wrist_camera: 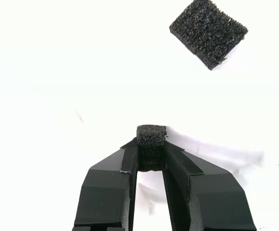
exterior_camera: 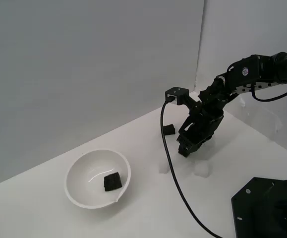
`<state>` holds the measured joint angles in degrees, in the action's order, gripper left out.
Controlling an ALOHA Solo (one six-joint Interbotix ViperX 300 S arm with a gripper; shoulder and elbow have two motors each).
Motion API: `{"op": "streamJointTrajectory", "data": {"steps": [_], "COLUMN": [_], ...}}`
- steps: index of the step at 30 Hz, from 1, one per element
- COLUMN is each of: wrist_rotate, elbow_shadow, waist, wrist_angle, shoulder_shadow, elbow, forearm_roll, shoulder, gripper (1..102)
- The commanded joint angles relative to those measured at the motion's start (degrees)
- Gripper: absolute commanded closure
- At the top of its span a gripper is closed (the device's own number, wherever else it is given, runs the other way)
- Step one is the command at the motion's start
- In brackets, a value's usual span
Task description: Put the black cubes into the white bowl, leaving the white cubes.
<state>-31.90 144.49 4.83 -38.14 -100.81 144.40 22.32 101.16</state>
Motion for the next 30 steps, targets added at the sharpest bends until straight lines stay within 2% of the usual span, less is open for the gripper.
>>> {"op": "streamJointTrajectory", "data": {"steps": [1, 9, 14, 22, 30], "wrist_rotate": [-0.6, -0.3, 0.2, 3.6, 7.7], "elbow_shadow": [-1.3, -6.5, -9.7, -13.0, -16.8], "waist": [0.4, 0.4, -1.1, -7.4, -17.5], "wrist_angle": [-0.5, -6.2, -7.8, -8.9, -9.0], "shoulder_shadow": [-2.9, -9.8, -14.2, -16.8, -14.9], "elbow": [-1.1, -6.2, -9.2, -12.5, -16.3], "forearm_roll": [0.5, 0.5, 0.9, 1.5, 1.9], "shoulder": [2.5, 9.5, 14.0, 16.6, 14.7], "gripper": [100, 100, 100, 100, 100]}}
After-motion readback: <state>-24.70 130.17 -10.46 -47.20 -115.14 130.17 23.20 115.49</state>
